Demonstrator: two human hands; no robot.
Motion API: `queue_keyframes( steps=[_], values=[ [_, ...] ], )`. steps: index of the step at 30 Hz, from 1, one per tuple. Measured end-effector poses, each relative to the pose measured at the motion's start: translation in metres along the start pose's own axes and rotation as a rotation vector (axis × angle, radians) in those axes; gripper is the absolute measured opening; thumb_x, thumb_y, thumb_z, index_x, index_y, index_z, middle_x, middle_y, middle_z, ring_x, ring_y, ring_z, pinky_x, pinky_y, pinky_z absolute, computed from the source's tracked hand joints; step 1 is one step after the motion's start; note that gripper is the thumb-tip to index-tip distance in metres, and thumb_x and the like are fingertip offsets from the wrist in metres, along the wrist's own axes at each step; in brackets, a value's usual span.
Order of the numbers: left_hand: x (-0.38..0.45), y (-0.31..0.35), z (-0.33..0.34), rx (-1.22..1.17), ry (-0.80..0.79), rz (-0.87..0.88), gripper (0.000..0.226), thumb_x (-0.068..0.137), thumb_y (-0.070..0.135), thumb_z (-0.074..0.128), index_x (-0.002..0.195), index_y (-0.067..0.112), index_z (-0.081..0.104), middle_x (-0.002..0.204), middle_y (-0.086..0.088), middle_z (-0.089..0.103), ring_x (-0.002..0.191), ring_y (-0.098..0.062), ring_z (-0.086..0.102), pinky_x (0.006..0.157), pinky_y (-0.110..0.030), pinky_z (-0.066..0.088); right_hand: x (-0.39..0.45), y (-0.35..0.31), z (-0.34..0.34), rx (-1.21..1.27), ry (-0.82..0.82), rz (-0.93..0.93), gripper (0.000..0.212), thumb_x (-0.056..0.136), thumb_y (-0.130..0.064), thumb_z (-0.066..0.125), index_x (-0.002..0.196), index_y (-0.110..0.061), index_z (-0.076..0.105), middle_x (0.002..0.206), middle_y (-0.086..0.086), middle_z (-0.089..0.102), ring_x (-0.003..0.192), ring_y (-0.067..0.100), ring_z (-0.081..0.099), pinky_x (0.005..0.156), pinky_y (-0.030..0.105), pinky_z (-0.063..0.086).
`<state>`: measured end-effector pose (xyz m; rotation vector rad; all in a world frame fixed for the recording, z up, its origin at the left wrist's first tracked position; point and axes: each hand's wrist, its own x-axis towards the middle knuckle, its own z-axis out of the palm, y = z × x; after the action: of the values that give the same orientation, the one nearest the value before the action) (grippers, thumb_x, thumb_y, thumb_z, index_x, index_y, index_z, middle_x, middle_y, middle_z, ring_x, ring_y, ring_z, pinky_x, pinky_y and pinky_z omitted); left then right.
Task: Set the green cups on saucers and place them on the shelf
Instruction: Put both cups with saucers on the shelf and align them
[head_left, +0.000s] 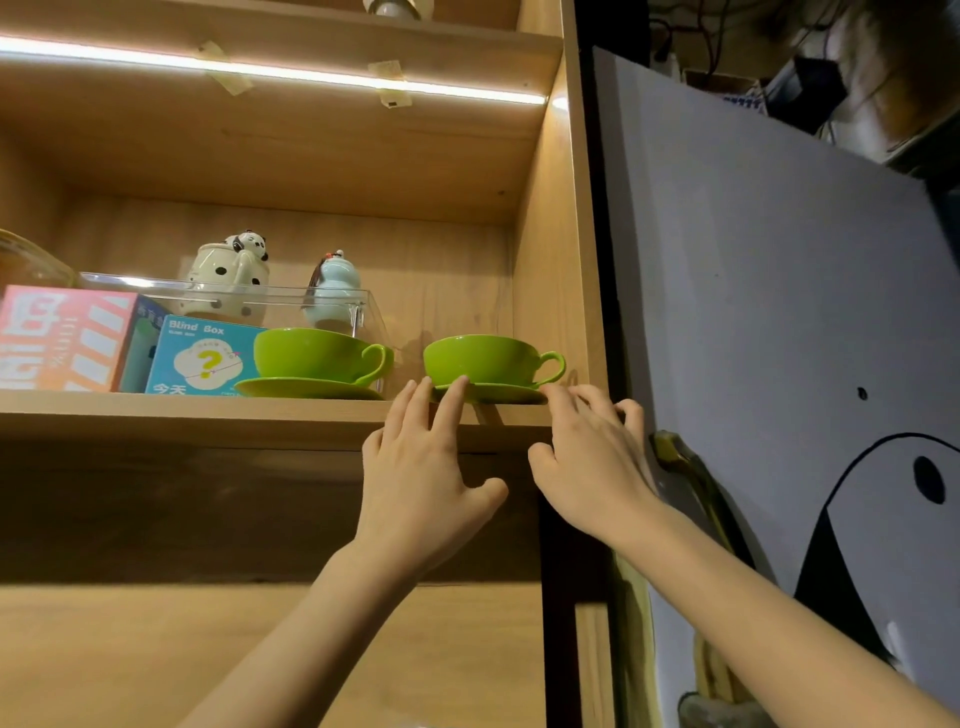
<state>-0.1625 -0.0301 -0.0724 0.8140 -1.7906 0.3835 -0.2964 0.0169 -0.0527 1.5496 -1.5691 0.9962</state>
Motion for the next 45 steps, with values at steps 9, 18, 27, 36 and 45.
queue_keyframes(
  steps=[9,18,27,36,45],
  values=[
    [-0.004,0.002,0.007,0.024,0.048,0.084,0.089,0.075,0.042,0.06,0.145,0.034,0.004,0.158,0.002,0.004,0.145,-0.016,0.004,0.115,-0.033,0.016,0.008,-0.007,0.002,-0.108,-0.041,0.062,0.042,0.09,-0.025,0.04,0.13,-0.012,0.041,0.133,0.005,0.051,0.129,0.022,0.035,0.11,0.046,0.019],
    [-0.006,-0.003,0.009,0.031,0.076,0.125,0.088,0.075,0.044,0.057,0.146,0.027,0.008,0.158,0.005,0.006,0.145,-0.013,0.009,0.115,-0.032,0.015,0.011,-0.009,0.009,-0.115,-0.028,0.084,0.041,0.088,-0.026,0.044,0.127,-0.012,0.043,0.133,0.005,0.049,0.128,0.022,0.036,0.111,0.048,0.02],
    [-0.009,-0.01,0.007,0.04,0.065,0.18,0.09,0.076,0.044,0.052,0.147,0.025,0.001,0.158,0.007,0.0,0.145,-0.009,0.006,0.115,-0.03,0.012,0.008,-0.007,0.011,-0.078,-0.011,0.091,0.053,0.089,-0.024,0.043,0.139,-0.011,0.031,0.14,0.005,0.042,0.132,0.021,0.031,0.113,0.048,0.016],
    [-0.012,-0.057,-0.047,-0.018,0.427,0.045,0.054,0.079,0.035,0.046,0.128,0.012,0.046,0.131,-0.01,0.053,0.118,-0.024,0.049,0.097,-0.029,0.036,-0.005,-0.028,0.007,0.055,0.146,-0.006,0.065,0.09,-0.027,0.041,0.148,-0.015,0.015,0.154,0.004,0.028,0.143,0.019,0.021,0.117,0.037,0.011],
    [-0.001,-0.117,-0.074,0.261,0.064,-0.244,0.091,0.072,0.056,0.03,0.147,0.014,0.003,0.158,-0.006,0.001,0.146,-0.019,-0.003,0.115,-0.04,-0.007,0.001,-0.111,0.025,0.144,-0.008,-0.331,0.064,0.091,-0.028,0.04,0.149,-0.025,0.01,0.158,-0.001,0.019,0.145,0.014,0.016,0.119,0.034,0.006]
  ],
)
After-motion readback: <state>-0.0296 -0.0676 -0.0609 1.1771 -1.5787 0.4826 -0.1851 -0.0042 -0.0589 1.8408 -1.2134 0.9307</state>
